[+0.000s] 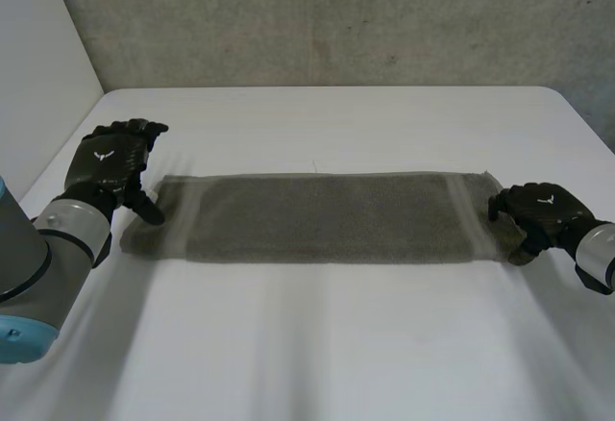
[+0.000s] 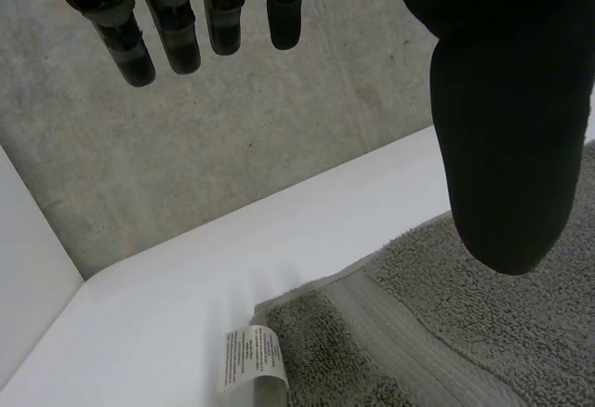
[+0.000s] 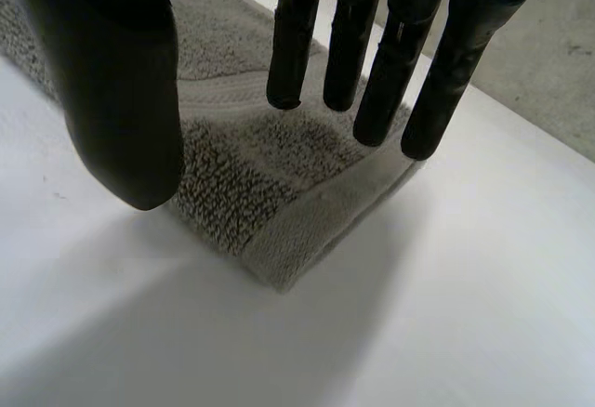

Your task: Fold the laundry

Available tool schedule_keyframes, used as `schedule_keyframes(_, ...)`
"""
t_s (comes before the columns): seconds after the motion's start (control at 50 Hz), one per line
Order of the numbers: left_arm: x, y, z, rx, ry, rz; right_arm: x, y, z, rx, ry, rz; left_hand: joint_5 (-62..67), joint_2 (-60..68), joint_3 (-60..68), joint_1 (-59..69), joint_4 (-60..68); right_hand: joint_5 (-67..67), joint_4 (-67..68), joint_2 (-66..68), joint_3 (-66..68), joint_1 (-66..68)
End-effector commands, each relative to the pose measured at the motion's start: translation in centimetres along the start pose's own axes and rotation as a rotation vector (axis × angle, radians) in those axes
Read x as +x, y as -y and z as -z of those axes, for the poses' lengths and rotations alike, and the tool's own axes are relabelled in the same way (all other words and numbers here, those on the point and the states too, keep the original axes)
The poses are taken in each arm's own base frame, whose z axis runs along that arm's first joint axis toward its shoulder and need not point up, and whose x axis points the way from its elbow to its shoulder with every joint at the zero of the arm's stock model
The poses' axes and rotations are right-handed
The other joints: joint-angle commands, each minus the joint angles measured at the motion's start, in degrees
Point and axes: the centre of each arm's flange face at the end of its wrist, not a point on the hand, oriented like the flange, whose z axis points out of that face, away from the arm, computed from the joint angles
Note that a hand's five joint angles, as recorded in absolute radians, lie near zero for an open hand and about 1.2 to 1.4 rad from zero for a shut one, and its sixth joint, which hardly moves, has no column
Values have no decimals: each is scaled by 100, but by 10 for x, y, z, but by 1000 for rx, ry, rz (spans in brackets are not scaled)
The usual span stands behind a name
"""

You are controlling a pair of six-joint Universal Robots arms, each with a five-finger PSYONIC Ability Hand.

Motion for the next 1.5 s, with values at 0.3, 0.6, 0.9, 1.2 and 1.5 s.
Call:
schedule_keyframes(0.3, 0, -1, -1, 20, 2, -5, 12, -9, -12, -36, -65, 5, -167, 51, 45, 19, 50, 4469, 4538, 4530, 4518, 4496)
schedule_keyframes(0.6, -1, 0, -1, 21, 4, -5, 77, -10, -1, -230, -460, 266, -167, 51, 45, 19, 50, 4469, 4538, 4530, 4518, 4496)
schedule_keyframes(0.9, 0, 0, 0, 21, 2, -5, -45, 109, -10, 142, -339, 491, -167, 51, 45, 19, 50, 4469, 4538, 4530, 4518, 4496)
schedule_keyframes(1.2, 3, -2, 3, 17, -3, -5, -299, 126, -1, 462, 201, 638, -167, 51, 45, 19, 50, 4469, 4538, 4530, 4518, 4496)
schedule_keyframes(1.5, 4, -3, 3, 13, -5, -5, -337, 98, -11, 449, 347, 551, -167, 51, 45, 19, 50, 4469, 4538, 4530, 4518, 4496)
